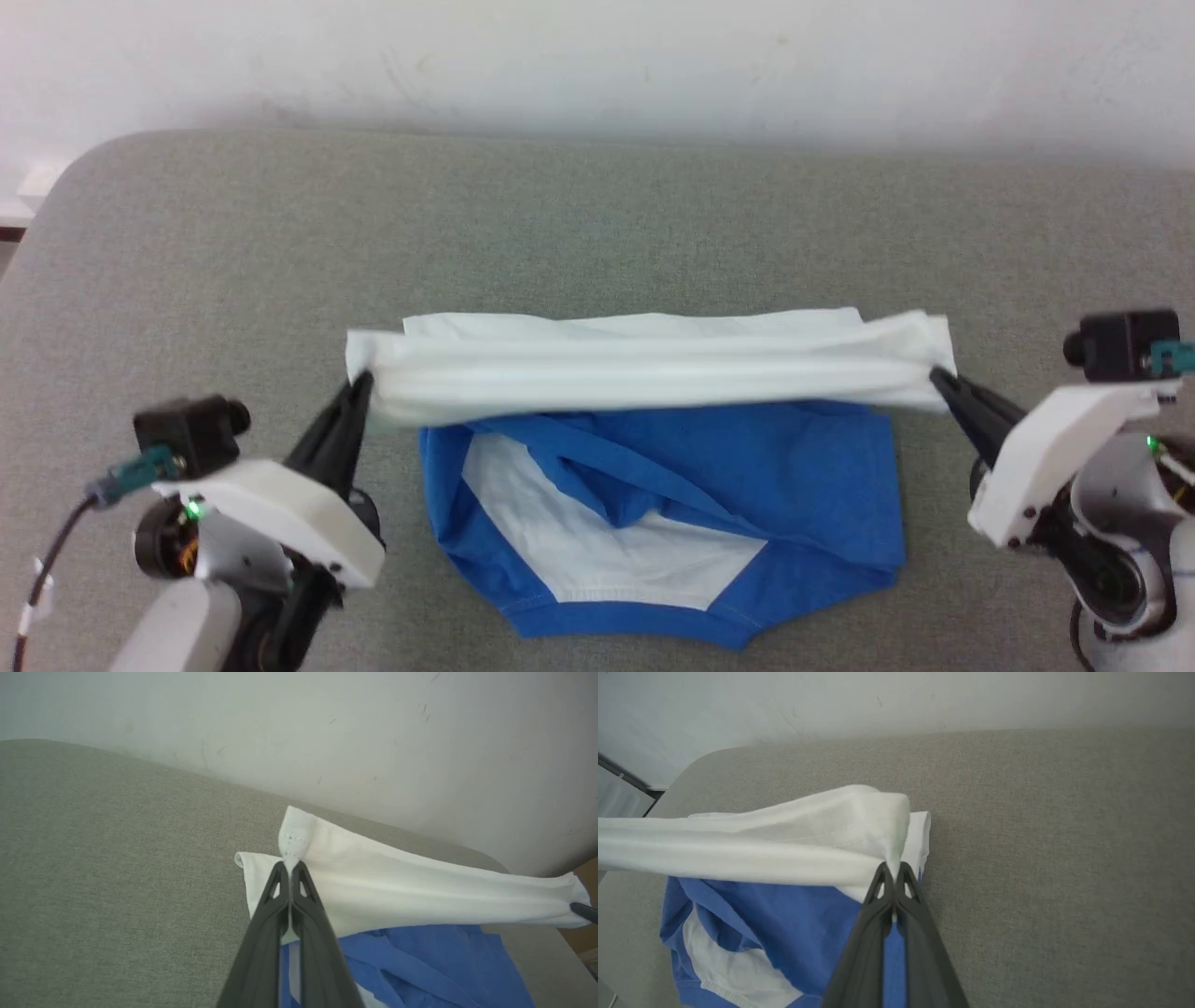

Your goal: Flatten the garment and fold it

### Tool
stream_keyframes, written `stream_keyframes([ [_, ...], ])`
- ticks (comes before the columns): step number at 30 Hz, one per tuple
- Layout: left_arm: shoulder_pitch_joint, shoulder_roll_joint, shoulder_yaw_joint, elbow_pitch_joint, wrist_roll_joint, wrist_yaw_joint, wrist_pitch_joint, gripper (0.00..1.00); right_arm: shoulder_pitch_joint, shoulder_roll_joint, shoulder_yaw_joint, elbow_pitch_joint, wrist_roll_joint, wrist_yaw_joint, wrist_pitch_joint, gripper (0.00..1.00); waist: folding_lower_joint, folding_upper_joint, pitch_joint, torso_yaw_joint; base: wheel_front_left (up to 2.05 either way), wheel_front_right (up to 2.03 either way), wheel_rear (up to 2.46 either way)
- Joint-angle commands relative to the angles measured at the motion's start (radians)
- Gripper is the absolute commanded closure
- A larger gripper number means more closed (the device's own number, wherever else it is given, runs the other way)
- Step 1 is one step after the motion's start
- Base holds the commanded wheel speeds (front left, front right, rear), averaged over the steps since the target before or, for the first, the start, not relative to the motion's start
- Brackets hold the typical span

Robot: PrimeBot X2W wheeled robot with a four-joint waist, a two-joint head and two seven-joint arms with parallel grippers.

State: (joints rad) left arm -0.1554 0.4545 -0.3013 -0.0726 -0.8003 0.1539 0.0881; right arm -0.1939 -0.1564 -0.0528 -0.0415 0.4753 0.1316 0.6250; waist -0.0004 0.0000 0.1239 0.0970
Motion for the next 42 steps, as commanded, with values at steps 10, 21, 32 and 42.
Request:
stream_keyframes([
  [10, 0.111, -0.025, -0.025, 0.060, -0.039, 0.016, 0.010, 1.00, 0.184, 0.064, -0.073, -0.007, -0.036, -0.001, 0.041, 1.00, 0.0004, 0.0000, 0.000, 0.006, 0.00, 0.00, 0.00],
  [21, 0.150, -0.027, -0.059, 0.179, -0.044, 0.097, 0.105, 1.00, 0.245, 0.079, -0.040, 0.044, -0.057, -0.001, 0.084, 1.00, 0.0004, 0.0000, 0.002, -0.008, 0.00, 0.00, 0.00],
  [32, 0.161, -0.020, -0.065, 0.201, -0.069, 0.186, 0.219, 0.00, 0.263, 0.053, -0.024, 0.024, -0.060, -0.001, 0.153, 0.00, 0.0004, 0.0000, -0.020, -0.009, 0.00, 0.00, 0.00],
  [42, 0.187, 0.073, 0.073, 0.040, -0.072, 0.278, 0.186, 0.00, 0.221, 0.014, -0.177, -0.132, -0.016, -0.001, 0.251, 0.00, 0.0004, 0.0000, -0.041, -0.002, 0.00, 0.00, 0.00],
])
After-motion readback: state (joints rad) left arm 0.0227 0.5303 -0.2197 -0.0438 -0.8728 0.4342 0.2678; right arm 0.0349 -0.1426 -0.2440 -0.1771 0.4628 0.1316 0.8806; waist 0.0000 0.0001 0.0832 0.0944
